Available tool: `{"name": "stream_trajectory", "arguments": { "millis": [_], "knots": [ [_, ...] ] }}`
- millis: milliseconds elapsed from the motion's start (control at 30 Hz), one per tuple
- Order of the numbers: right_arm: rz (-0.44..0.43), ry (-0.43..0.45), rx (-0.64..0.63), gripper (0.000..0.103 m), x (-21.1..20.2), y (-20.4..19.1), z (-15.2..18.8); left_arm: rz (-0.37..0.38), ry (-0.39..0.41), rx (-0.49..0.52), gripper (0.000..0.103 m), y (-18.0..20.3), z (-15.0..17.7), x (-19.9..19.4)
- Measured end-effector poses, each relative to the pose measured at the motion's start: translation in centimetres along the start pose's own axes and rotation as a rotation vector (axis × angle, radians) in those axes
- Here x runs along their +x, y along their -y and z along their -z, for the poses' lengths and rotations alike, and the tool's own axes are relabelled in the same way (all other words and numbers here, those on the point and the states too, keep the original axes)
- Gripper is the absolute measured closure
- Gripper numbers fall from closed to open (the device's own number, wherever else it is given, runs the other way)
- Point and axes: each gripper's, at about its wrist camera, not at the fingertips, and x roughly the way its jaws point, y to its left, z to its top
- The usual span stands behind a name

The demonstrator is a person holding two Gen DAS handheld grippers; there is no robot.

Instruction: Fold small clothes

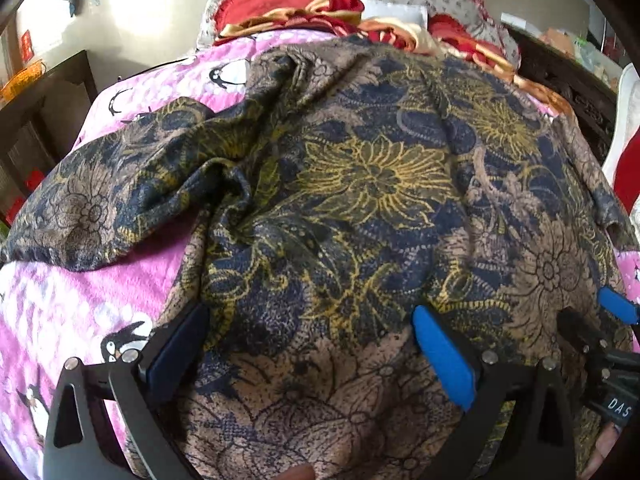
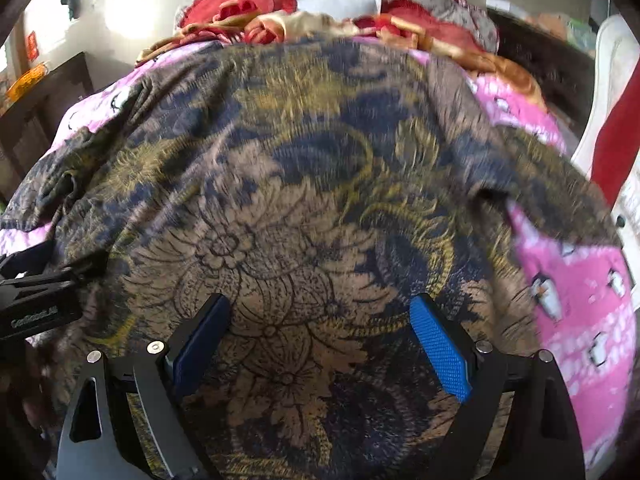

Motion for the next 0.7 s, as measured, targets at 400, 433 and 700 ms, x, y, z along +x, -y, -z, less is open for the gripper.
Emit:
{"name": "stream_trajectory", "arguments": {
  "millis": [400,433,700],
  "knots": [
    [0.007,-0.002,-0.021,0.0,0.6,-0.5,0.1,-0.012,0.011,0.008,0.0,-0.1,0.5,-0.4],
    [0.008,-0.001,-0.021,0.0,0.6,-0.5,0.1,-0.01,0.012,0.006,0.0,-0.2,0.5,-0.4],
    [0.008,0.004,-0.02,0.0,0.5,-0.6,0.2,0.122,-0.002,-0.097,0.0,-3.1,0.1,-4.4]
  ]
}}
